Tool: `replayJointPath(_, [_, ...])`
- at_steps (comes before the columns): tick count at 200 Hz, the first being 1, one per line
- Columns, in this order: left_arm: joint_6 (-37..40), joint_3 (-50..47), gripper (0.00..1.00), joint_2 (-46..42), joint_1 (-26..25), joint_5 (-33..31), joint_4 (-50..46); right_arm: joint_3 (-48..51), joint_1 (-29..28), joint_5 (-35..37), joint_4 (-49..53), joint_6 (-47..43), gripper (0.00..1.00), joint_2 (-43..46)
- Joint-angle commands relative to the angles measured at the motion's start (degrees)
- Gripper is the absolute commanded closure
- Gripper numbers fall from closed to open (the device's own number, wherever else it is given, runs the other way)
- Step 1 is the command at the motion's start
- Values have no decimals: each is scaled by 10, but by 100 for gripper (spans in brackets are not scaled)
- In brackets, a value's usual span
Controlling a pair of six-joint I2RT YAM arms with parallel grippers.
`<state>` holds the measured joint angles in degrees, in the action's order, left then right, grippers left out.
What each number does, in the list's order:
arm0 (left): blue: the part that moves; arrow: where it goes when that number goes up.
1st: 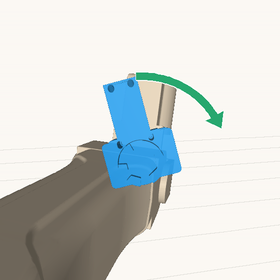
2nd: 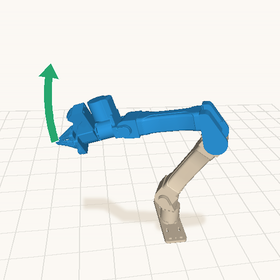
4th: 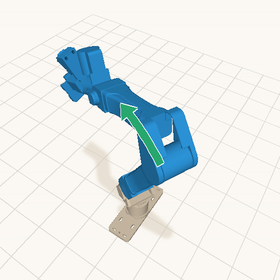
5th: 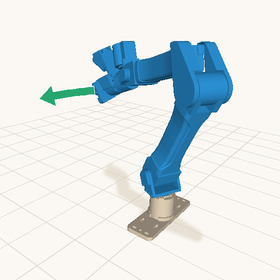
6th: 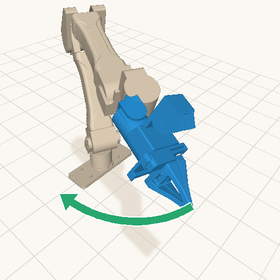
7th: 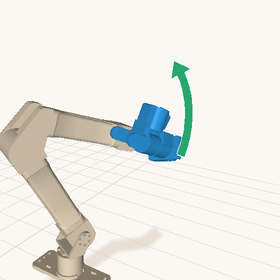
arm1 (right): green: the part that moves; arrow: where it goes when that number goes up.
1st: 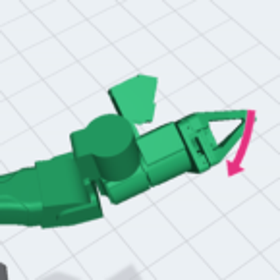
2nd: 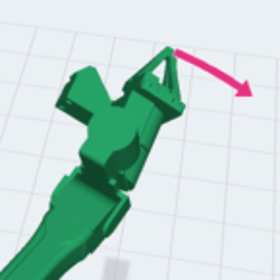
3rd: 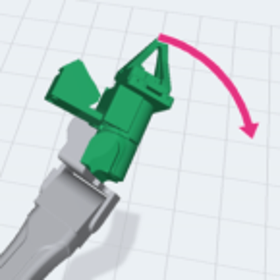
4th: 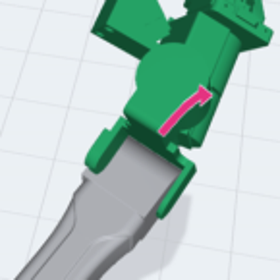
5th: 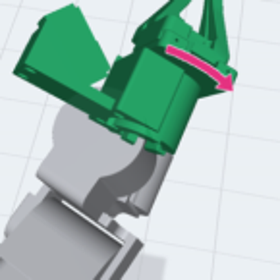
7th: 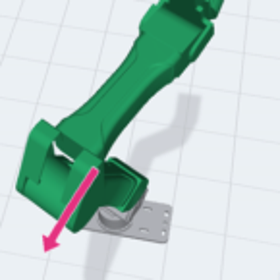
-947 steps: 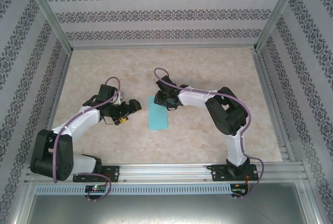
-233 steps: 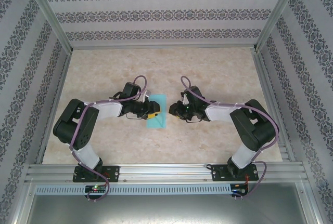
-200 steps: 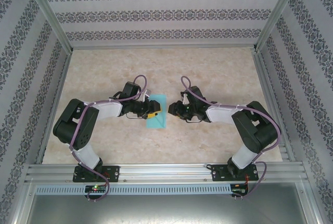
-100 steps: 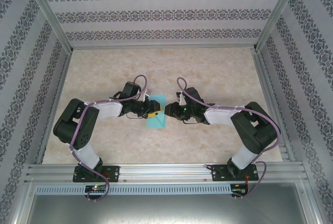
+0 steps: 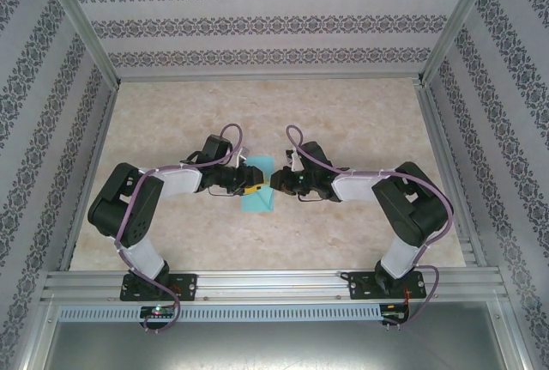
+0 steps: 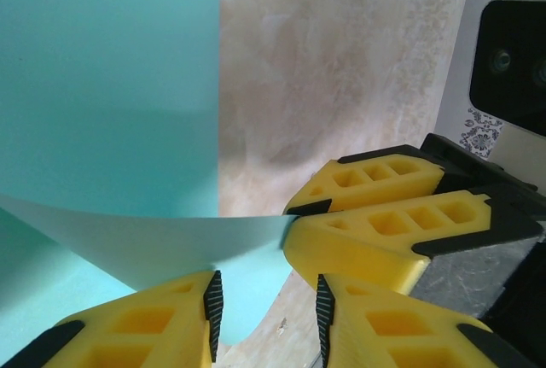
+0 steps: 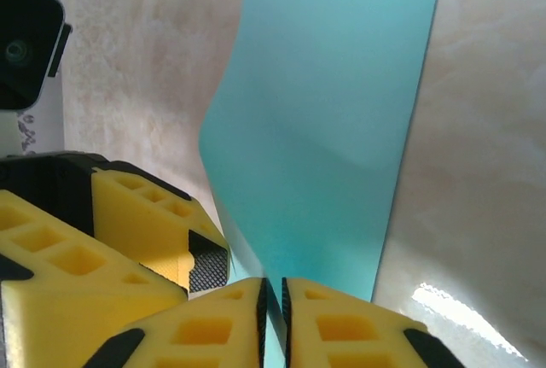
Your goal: Fold a paper plane with a square sheet of paper (pick it up from the middle)
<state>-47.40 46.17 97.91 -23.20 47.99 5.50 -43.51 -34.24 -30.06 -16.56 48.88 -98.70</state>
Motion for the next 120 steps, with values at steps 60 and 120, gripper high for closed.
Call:
replayJointPath(60, [5, 16, 67, -15, -5, 21, 11, -45, 14, -34, 31, -64, 93, -49])
replayJointPath(120, [2, 24, 70, 18, -6, 20, 7, -70, 18, -51, 53, -87, 93, -73])
